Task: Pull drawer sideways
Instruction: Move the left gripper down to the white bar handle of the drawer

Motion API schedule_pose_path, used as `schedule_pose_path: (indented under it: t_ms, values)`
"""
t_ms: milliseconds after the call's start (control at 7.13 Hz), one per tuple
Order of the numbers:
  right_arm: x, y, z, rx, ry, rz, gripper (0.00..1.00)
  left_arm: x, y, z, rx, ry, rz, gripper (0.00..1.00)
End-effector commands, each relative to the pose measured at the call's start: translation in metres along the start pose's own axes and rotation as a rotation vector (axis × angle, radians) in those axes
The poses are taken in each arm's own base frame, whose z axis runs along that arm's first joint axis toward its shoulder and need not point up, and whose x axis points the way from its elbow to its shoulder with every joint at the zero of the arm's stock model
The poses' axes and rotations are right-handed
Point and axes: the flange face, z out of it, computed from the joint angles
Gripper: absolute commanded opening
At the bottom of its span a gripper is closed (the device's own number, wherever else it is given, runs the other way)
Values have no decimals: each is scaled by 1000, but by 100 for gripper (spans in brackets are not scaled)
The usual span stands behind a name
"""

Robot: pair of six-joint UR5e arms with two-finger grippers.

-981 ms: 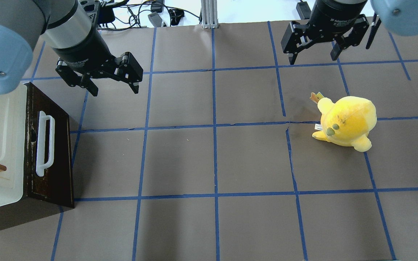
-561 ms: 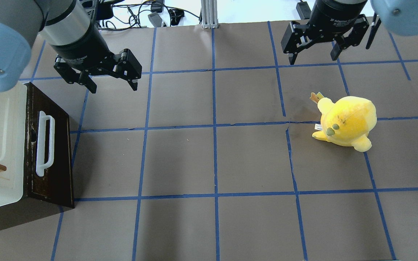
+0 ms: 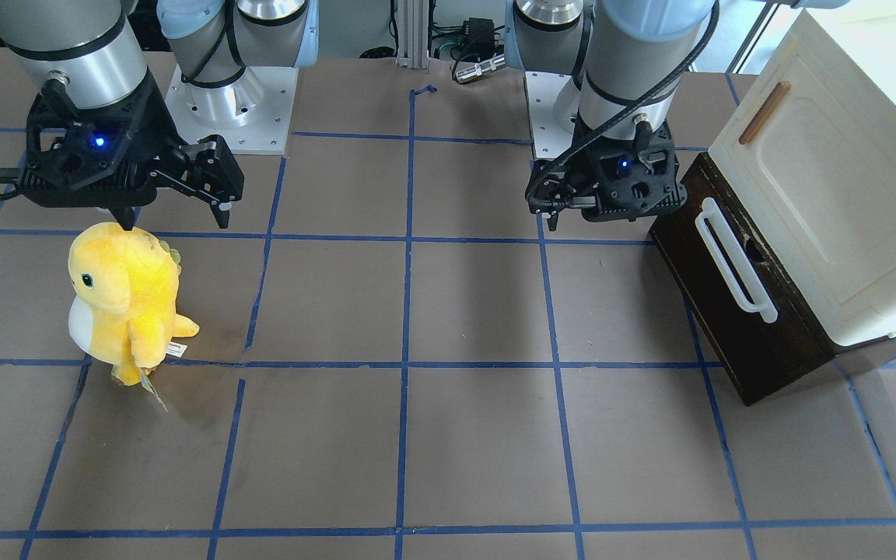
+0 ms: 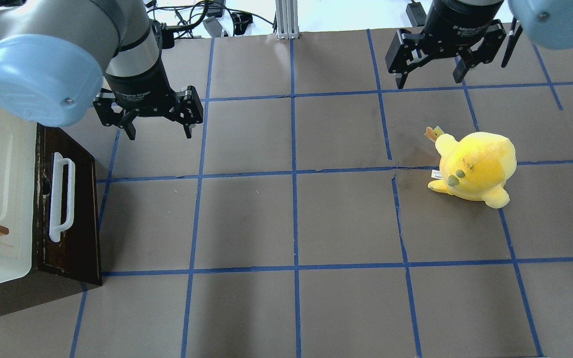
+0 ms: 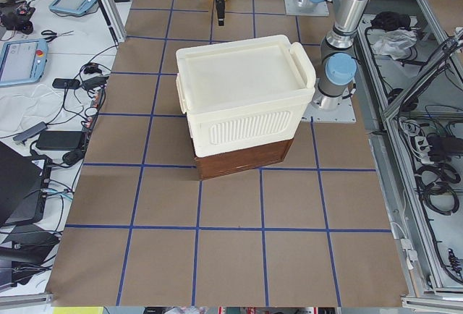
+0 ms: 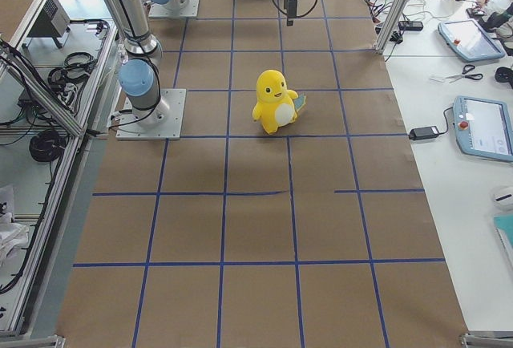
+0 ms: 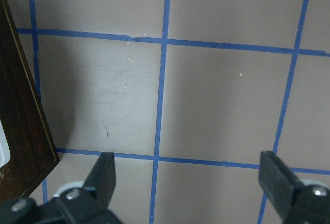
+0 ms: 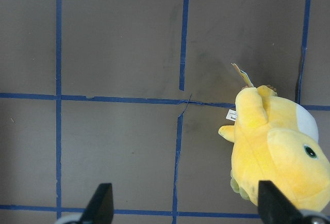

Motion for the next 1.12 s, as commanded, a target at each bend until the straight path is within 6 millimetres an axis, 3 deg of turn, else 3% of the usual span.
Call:
schedule_pose_path:
  t_ms: [0,140,421,561,841,981]
  values:
    - [0,0,0,0,0,-2,100,-4,-29,50,-29,-337,61,100]
    - [0,0,0,0,0,0,100,-12,-31,77,-57,-490,91,100]
    - [0,0,0,0,0,0,100,-13,-7,170,-156,-661,9,100]
    - [0,0,0,0,0,0,100,-19,-6,194,-154,-811,57,100]
    - [0,0,0,0,0,0,100,-25,-5,225,-214,-845,75,100]
    - [0,0,0,0,0,0,100,-34,-5,234,-208,-854,-1,100]
